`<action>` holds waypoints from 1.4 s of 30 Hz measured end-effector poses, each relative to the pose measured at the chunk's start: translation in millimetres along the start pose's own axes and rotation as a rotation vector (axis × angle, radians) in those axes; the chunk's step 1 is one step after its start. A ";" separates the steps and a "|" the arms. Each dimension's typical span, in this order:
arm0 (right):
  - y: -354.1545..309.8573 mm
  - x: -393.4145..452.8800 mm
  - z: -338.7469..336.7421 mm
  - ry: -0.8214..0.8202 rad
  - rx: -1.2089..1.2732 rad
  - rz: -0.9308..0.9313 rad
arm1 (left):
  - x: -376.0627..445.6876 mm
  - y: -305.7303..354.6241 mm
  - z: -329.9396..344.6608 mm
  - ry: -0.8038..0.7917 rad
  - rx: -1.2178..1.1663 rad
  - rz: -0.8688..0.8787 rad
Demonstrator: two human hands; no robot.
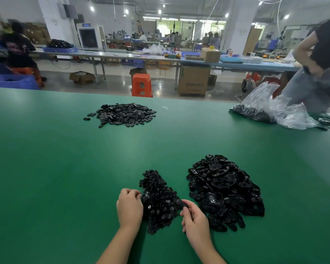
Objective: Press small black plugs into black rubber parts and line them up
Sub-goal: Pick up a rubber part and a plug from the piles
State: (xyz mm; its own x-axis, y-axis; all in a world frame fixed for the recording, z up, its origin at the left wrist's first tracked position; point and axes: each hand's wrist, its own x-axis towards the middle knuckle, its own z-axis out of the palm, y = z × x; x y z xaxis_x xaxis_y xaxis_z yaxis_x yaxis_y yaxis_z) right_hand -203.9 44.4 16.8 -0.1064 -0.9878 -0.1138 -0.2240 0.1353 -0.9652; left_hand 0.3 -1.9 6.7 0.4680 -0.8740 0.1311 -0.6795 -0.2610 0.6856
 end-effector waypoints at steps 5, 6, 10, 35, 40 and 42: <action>-0.1 -0.2 0.6 0.000 0.013 0.003 | 19.2 7.7 -15.0 -0.218 0.222 -0.012; -0.3 -0.4 0.5 0.002 0.015 0.002 | 22.0 9.3 -17.0 -0.245 0.241 -0.017; -1.1 -1.2 1.2 0.009 0.027 0.006 | 28.6 11.7 -20.9 -0.276 0.240 -0.019; 4.8 4.8 -0.6 0.056 0.226 0.042 | -34.7 72.3 0.8 -0.542 -0.932 -0.333; 6.2 5.7 -0.6 0.057 0.219 0.030 | -39.5 69.9 4.6 -0.547 -0.859 -0.307; 6.7 5.9 -0.8 0.058 0.220 0.027 | -41.2 69.7 6.9 -0.551 -0.834 -0.302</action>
State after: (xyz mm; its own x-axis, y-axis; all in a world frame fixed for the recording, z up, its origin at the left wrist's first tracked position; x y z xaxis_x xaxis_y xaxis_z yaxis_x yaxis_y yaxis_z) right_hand -206.8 39.5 9.8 -0.1667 -0.9770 -0.1332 -0.0040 0.1357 -0.9907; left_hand -70.2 13.0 44.1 0.0885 -0.9403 -0.3288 0.1266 -0.3168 0.9400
